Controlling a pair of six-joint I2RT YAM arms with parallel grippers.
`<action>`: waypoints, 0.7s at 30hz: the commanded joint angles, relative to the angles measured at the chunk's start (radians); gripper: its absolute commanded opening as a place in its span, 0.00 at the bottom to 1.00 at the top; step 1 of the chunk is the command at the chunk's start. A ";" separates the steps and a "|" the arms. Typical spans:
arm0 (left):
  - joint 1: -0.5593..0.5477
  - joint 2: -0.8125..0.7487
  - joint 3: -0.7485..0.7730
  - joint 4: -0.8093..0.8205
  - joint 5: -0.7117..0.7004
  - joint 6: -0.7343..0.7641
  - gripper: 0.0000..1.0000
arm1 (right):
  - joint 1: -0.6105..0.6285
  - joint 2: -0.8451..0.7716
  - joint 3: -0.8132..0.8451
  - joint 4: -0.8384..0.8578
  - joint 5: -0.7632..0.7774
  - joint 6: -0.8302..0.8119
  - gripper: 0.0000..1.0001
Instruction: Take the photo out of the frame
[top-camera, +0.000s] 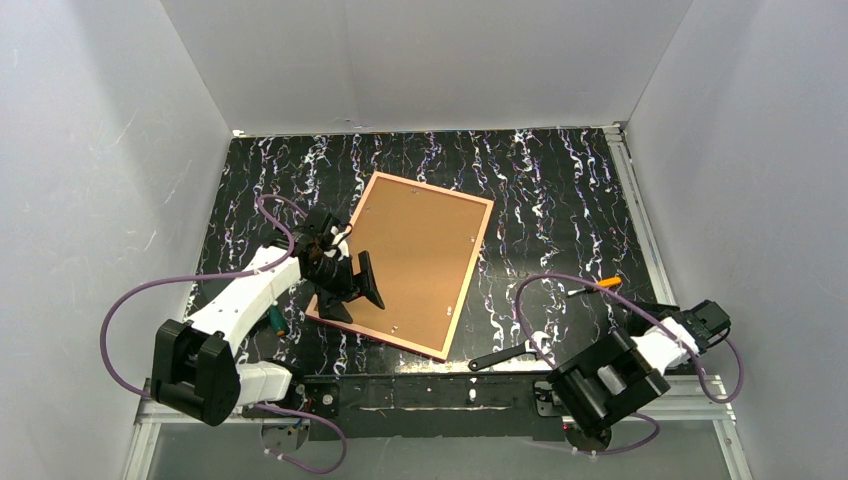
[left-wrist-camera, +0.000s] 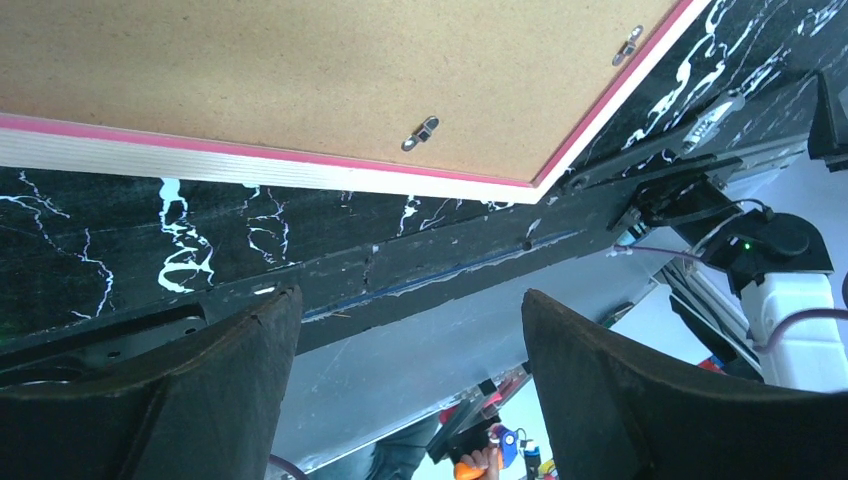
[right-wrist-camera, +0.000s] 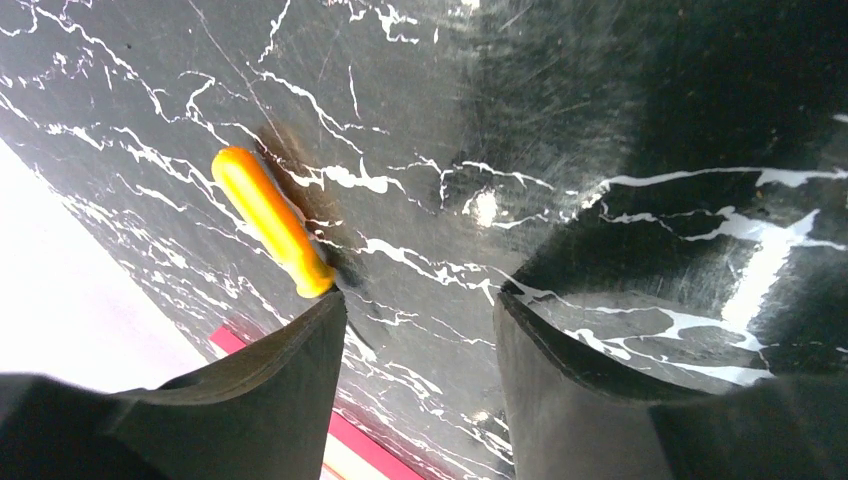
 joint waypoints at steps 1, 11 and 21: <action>-0.005 0.006 0.003 -0.088 0.072 0.047 0.79 | 0.033 -0.104 -0.031 -0.033 -0.039 -0.018 0.67; -0.074 0.015 0.012 -0.033 0.108 0.027 0.79 | 0.503 -0.135 0.111 -0.060 0.127 -0.077 0.72; -0.223 0.072 0.062 -0.031 0.065 0.025 0.77 | 0.794 0.003 0.191 0.030 0.063 -0.120 0.72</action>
